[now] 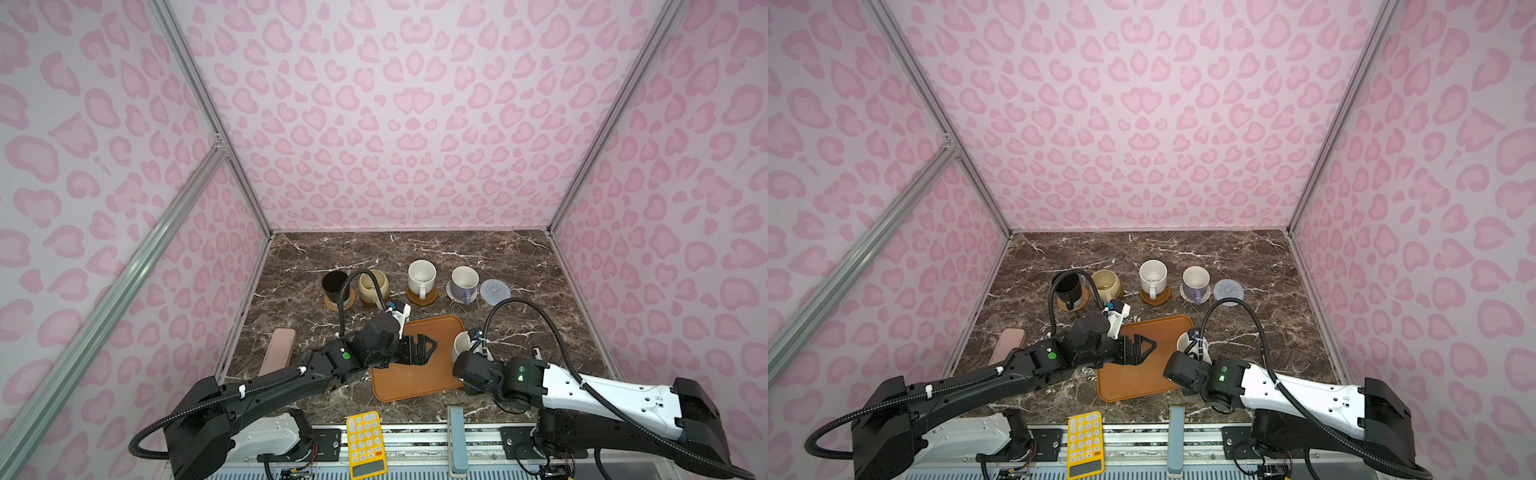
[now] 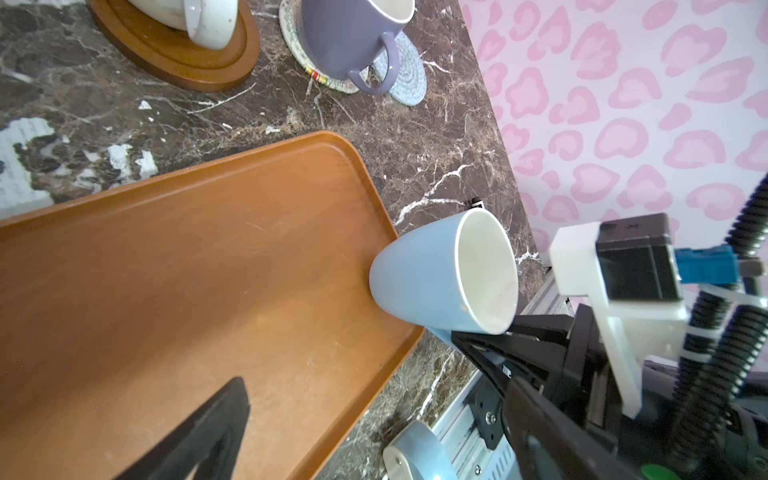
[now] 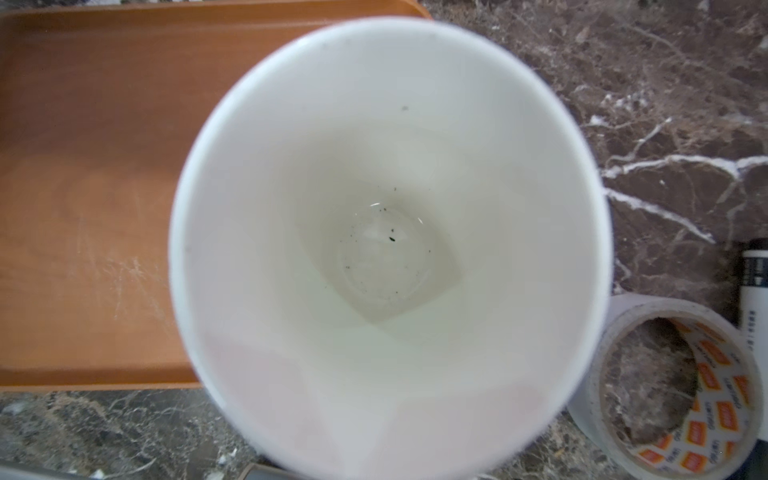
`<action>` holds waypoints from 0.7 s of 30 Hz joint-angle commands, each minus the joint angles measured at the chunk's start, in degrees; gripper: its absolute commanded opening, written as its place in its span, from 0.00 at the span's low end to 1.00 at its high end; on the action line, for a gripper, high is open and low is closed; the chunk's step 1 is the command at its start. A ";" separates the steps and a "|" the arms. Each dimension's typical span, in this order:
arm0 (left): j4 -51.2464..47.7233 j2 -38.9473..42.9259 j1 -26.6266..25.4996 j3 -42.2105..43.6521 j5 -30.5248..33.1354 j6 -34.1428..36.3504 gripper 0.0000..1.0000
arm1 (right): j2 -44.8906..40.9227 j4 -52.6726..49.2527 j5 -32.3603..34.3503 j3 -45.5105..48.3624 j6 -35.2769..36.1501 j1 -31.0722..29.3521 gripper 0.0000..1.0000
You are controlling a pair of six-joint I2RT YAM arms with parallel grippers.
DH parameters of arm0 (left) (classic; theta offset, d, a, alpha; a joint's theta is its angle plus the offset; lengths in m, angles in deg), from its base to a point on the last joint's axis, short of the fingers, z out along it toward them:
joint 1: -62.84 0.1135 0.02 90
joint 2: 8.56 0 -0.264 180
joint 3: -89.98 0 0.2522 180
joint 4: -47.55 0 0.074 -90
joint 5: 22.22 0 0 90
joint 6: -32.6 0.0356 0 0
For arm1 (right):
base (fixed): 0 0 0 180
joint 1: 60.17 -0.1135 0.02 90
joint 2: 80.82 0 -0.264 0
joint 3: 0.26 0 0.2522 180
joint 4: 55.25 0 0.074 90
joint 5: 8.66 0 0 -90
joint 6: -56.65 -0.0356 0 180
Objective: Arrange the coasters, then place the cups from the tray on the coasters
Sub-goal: 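Lift and carry the light blue mug with the right gripper onto the blue woven coaster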
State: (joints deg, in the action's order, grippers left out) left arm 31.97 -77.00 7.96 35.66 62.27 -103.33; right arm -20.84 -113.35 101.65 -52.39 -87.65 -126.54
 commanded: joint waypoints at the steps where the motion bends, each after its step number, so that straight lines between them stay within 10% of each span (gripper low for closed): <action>1: 1.32 -0.41 0.03 -2.17 1.39 1.08 0.98 | -1.70 -0.45 5.21 -0.77 1.21 0.04 0.00; 21: 1.05 -10.77 -0.04 -20.15 3.95 5.27 0.97 | -3.47 3.39 -8.71 -7.30 25.20 38.78 0.00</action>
State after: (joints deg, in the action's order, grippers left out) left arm 32.10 -86.42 7.92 17.61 64.84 -99.38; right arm -25.62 -115.76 96.17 -59.56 -68.11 -91.35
